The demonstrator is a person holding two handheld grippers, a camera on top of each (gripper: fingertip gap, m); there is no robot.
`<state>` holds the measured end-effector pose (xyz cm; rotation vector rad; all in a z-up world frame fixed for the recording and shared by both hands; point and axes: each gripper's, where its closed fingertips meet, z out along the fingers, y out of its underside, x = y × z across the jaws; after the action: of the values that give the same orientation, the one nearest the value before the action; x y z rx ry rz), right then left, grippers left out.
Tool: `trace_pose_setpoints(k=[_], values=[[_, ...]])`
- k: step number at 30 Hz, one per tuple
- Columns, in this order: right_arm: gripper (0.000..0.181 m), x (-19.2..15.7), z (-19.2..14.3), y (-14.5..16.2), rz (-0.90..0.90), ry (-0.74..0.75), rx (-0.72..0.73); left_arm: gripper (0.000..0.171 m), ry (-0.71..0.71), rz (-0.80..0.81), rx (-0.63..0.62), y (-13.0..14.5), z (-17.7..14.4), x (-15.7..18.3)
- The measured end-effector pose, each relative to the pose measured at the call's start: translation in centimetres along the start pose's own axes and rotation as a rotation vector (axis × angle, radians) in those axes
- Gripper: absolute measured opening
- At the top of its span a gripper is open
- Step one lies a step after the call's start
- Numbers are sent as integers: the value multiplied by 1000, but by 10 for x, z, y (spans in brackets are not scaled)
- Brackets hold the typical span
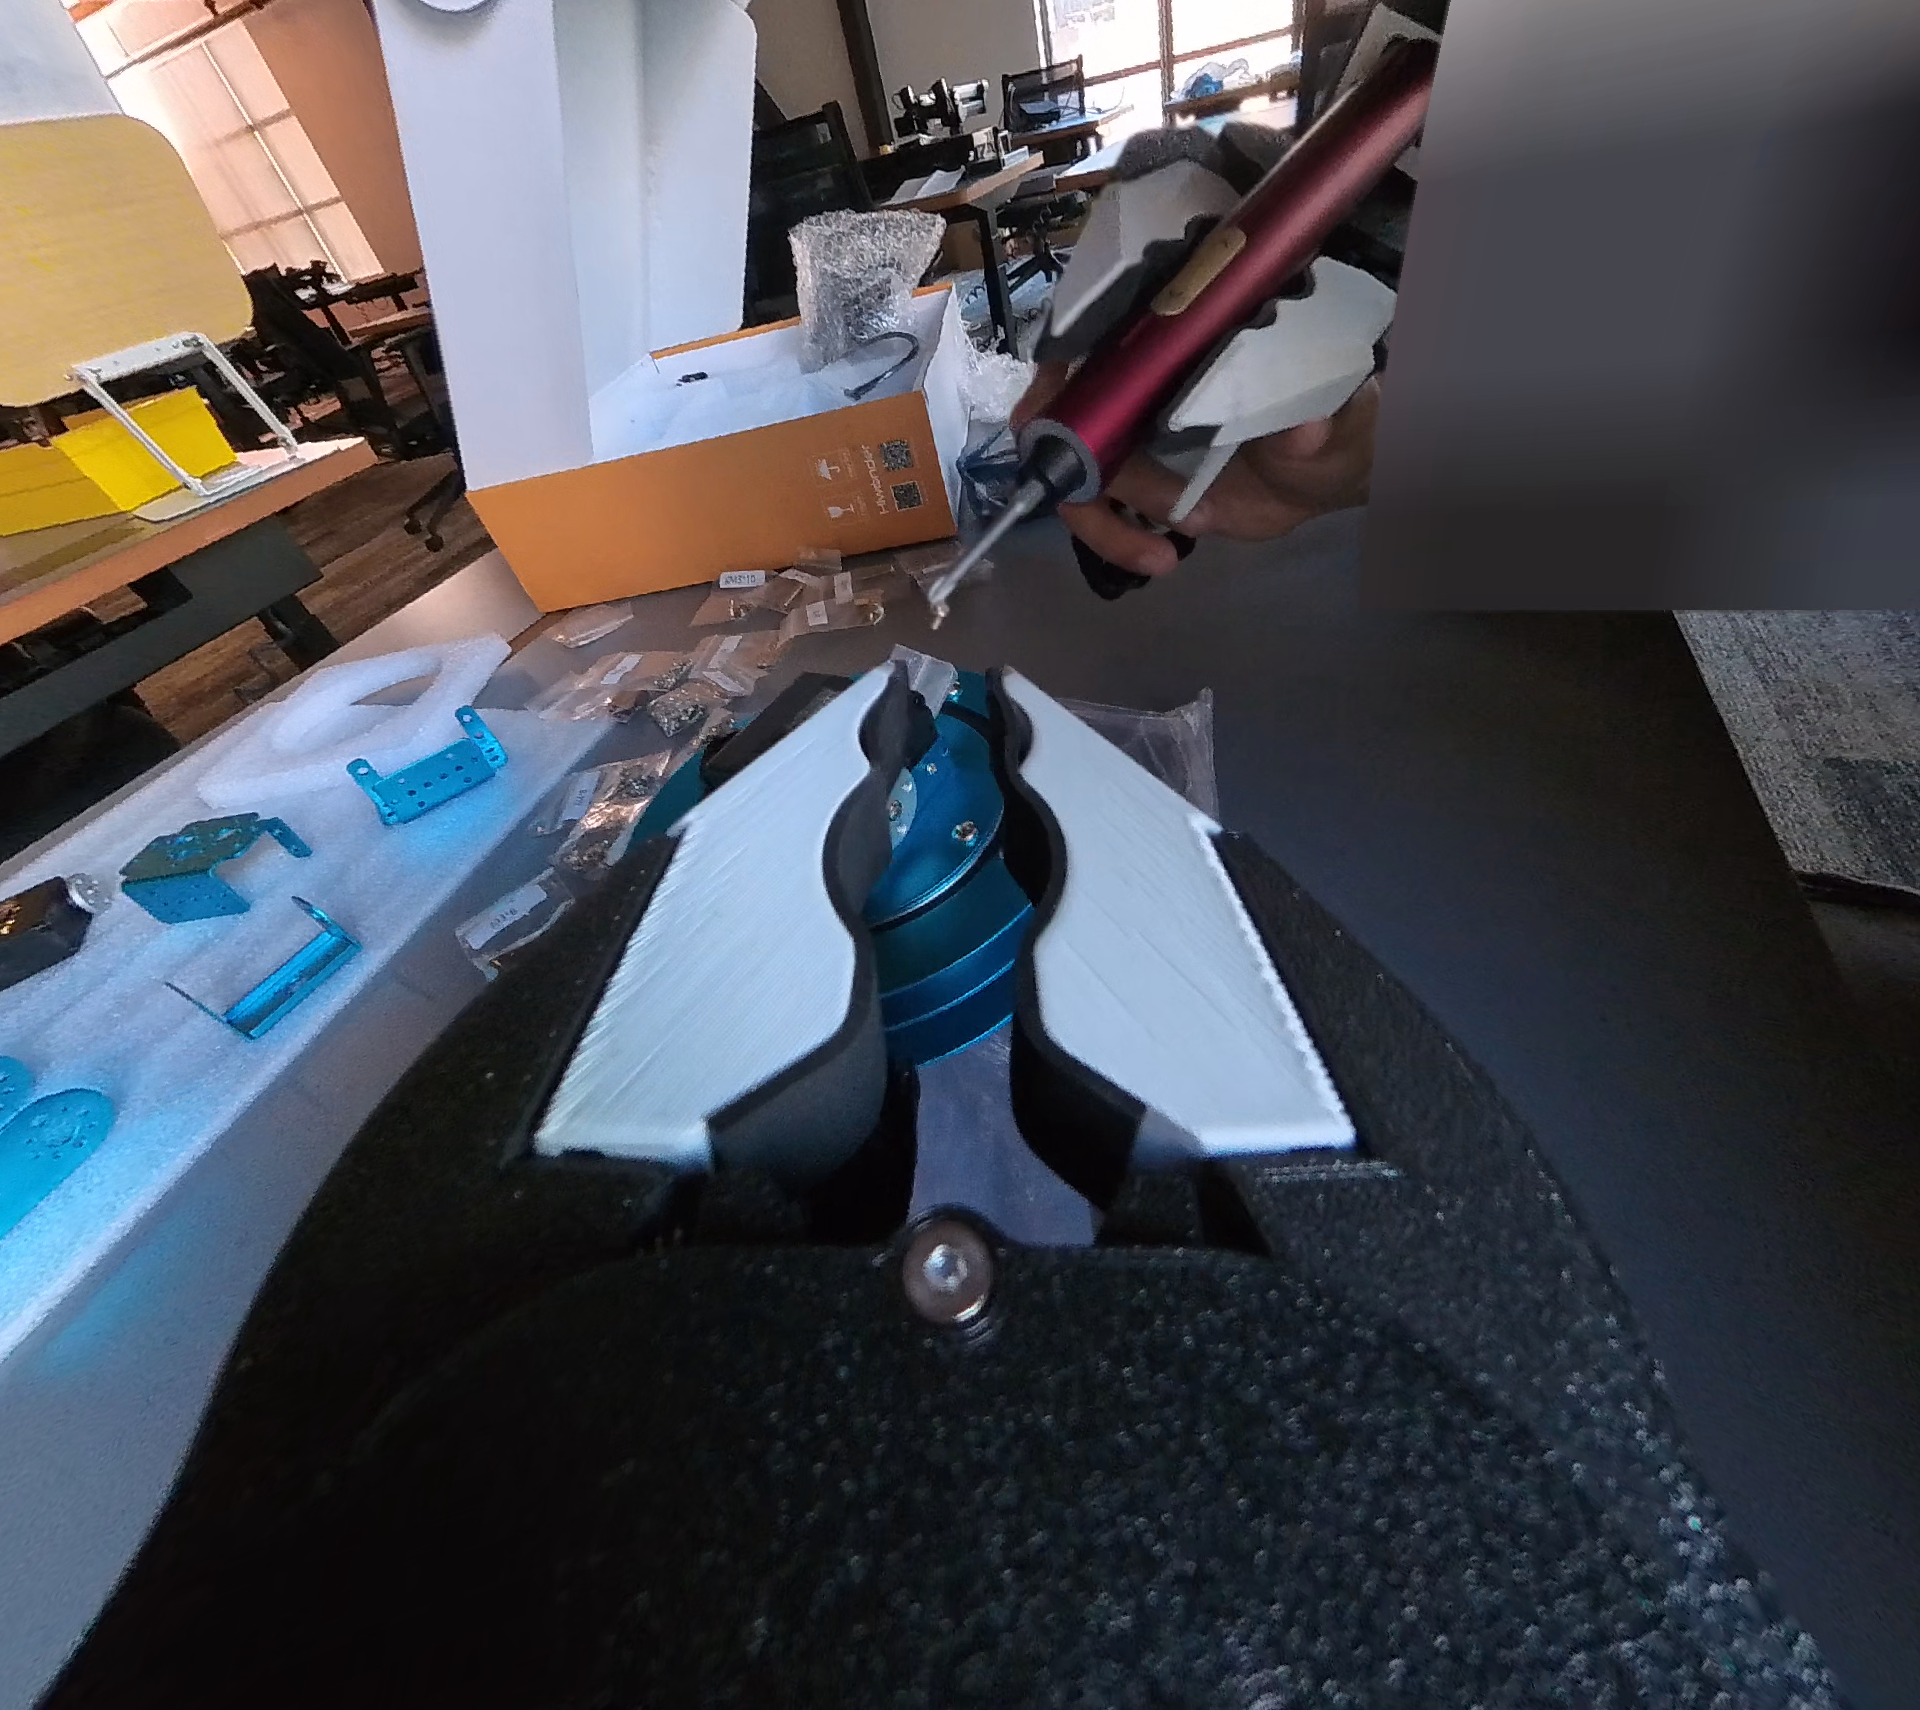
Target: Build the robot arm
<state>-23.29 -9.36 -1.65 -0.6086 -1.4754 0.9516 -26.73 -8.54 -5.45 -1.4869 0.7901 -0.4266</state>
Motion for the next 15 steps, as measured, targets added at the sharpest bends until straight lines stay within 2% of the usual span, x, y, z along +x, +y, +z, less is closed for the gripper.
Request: trace_pose_setpoints(k=[8, 15], values=[[22, -5, 2, -3, 127, -42, 44, 13, 9, 13, 18, -4, -2, 2], [22, 1, 0, -5, 309, -70, 104, 12, 14, 39, 54, -10, -4, 7]])
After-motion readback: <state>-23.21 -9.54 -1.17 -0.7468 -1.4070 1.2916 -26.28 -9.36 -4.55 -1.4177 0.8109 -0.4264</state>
